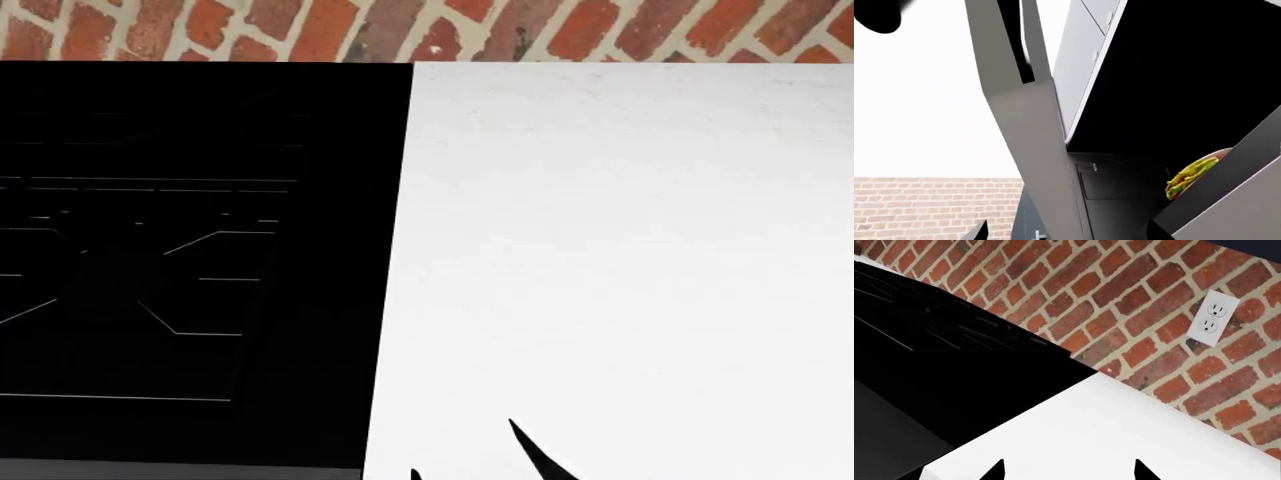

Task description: Open the microwave door

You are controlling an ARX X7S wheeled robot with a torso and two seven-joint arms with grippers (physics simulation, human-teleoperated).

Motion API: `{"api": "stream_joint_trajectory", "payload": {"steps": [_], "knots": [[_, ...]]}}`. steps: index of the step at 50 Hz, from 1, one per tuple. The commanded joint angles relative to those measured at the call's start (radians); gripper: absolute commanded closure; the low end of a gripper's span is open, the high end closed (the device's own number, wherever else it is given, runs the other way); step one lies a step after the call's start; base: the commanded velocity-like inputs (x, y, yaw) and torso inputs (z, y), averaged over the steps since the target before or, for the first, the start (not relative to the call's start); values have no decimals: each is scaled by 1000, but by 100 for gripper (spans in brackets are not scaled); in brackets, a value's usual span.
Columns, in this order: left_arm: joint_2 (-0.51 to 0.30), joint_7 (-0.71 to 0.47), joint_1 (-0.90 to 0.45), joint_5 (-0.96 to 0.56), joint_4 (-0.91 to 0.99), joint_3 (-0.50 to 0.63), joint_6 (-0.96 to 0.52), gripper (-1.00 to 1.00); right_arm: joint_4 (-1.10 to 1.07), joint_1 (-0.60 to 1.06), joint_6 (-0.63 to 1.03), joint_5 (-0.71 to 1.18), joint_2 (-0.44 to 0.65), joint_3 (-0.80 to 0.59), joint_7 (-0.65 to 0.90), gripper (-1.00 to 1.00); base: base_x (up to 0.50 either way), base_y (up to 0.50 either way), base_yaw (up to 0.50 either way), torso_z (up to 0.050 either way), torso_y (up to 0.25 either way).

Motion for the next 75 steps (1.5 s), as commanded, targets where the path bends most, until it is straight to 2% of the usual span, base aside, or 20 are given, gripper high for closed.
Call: {"api": "stream_joint_trajectory", "payload": {"steps": [1,14,20,27,38,58,75], "knots": [[22,10,-80,0,-58,-5,28,-100,37,-5,25,-17,0,-13,-14,-100,0,0,0,0,0],[127,7,-268,-38,-378,-3,214,-100,35,-4,28,-15,2,-15,-11,-100,0,0,0,0,0],[129,-11,-294,-38,-439,-11,225,-100,35,-5,28,-14,4,-14,-8,-100,0,0,0,0,0],[93,-30,-306,-18,-446,-18,190,-100,51,-4,15,-12,3,-17,-6,-100,0,0,0,0,0],[88,-68,-348,-10,-567,-22,238,-100,76,1,-7,-5,1,-18,-4,-100,0,0,0,0,0],[-32,-42,-311,19,-347,-55,77,-100,39,-5,25,5,8,-20,-7,-100,0,0,0,0,0],[-111,-42,-236,7,-240,-99,10,-100,32,-4,31,5,11,-24,-4,-100,0,0,0,0,0]]}}
